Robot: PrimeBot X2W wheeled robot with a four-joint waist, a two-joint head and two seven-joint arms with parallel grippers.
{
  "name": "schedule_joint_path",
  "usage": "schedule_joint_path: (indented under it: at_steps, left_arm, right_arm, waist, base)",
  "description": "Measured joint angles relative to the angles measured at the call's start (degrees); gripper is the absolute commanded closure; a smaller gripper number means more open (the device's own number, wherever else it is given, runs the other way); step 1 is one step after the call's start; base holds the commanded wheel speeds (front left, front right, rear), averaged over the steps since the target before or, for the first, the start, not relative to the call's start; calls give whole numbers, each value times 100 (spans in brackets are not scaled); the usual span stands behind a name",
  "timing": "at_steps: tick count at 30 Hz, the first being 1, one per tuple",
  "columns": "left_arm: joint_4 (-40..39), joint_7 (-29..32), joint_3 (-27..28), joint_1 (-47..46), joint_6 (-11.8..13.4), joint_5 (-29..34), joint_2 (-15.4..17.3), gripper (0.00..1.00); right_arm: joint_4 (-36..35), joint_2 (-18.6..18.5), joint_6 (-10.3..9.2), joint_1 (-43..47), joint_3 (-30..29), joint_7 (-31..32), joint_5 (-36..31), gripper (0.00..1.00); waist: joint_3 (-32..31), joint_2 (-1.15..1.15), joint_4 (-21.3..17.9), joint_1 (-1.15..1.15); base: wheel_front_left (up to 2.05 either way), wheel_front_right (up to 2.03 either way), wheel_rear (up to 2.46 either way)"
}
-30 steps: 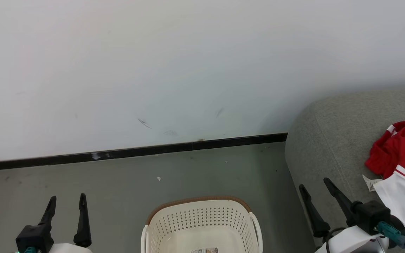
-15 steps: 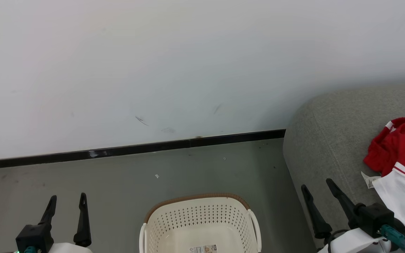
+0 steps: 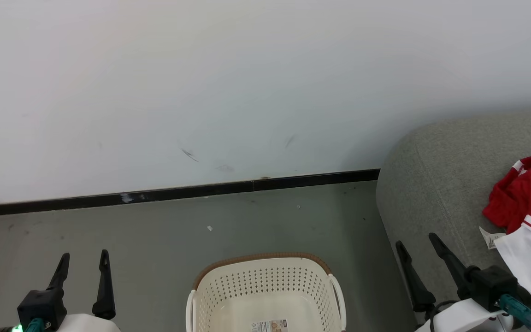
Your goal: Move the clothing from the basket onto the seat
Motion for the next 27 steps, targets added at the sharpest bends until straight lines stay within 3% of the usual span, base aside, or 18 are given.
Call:
schedule_joint_path:
  at_steps: [5, 6, 18, 27]
  left_arm:
    - [26, 0, 3, 0, 0, 0, 1, 0]
    - [35, 0, 5, 0, 0, 0, 1, 100]
    - [255, 103, -3, 251, -81, -283, -345, 100]
    - [231, 277, 188, 251, -292, -929, -424, 100]
  right_arm:
    - [-1, 2, 0, 1, 21, 0, 0, 0]
    - [-1, 2, 0, 2, 24, 0, 0, 100]
    - [186, 63, 1, 224, 140, 19, 278, 100]
    - [2, 62, 1, 368, 224, 18, 1114, 100]
  waist:
    - [-5, 0, 8, 0]
    - [-7, 0, 9, 0]
    - [1, 0, 8, 0]
    - [22, 0, 12, 2]
  base:
    - [0, 0, 0]
    - [0, 0, 0]
    - [0, 0, 0]
    - [0, 0, 0]
